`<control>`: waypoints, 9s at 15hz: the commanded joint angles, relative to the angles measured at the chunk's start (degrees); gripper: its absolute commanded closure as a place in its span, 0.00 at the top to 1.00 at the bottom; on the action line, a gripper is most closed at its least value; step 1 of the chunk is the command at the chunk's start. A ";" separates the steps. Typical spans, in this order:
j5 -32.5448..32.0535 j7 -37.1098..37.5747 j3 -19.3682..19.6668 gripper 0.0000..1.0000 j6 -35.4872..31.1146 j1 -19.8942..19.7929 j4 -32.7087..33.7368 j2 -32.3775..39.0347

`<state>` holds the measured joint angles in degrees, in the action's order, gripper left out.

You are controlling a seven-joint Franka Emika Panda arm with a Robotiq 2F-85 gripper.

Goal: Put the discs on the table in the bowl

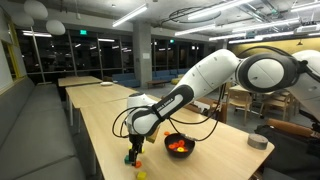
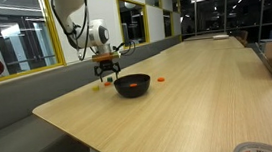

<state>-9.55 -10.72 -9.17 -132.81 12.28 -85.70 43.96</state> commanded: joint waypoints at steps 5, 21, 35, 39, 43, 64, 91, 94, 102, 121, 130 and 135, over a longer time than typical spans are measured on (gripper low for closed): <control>0.83 0.15 -0.17 1.00 -1.43 1.08 2.07 2.42; 1.23 -0.04 -0.25 1.00 -1.07 0.26 -1.03 0.36; 1.09 2.10 0.87 0.24 1.44 -1.05 -8.34 -9.24; 0.55 6.34 2.97 0.24 0.35 -2.31 -16.51 -20.01; 1.21 10.21 5.81 0.24 -0.74 -5.31 -26.26 -30.79; 10.73 7.83 7.45 1.00 2.00 -11.41 -32.39 -31.65; 3.87 -13.26 0.88 1.00 12.33 -6.10 11.13 -1.87; 4.34 -13.97 0.24 1.00 12.70 -6.17 13.91 0.90; 4.52 -15.43 -0.39 1.00 12.74 -6.41 18.08 6.59; 4.34 -19.45 -1.96 1.00 11.93 -6.00 17.67 9.79; 3.89 -20.45 -1.81 1.00 11.72 -5.67 18.16 10.61; 3.80 -20.86 -1.79 0.51 11.26 -5.66 18.23 10.35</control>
<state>-5.47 -30.68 -10.69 -121.40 6.47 -69.65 53.31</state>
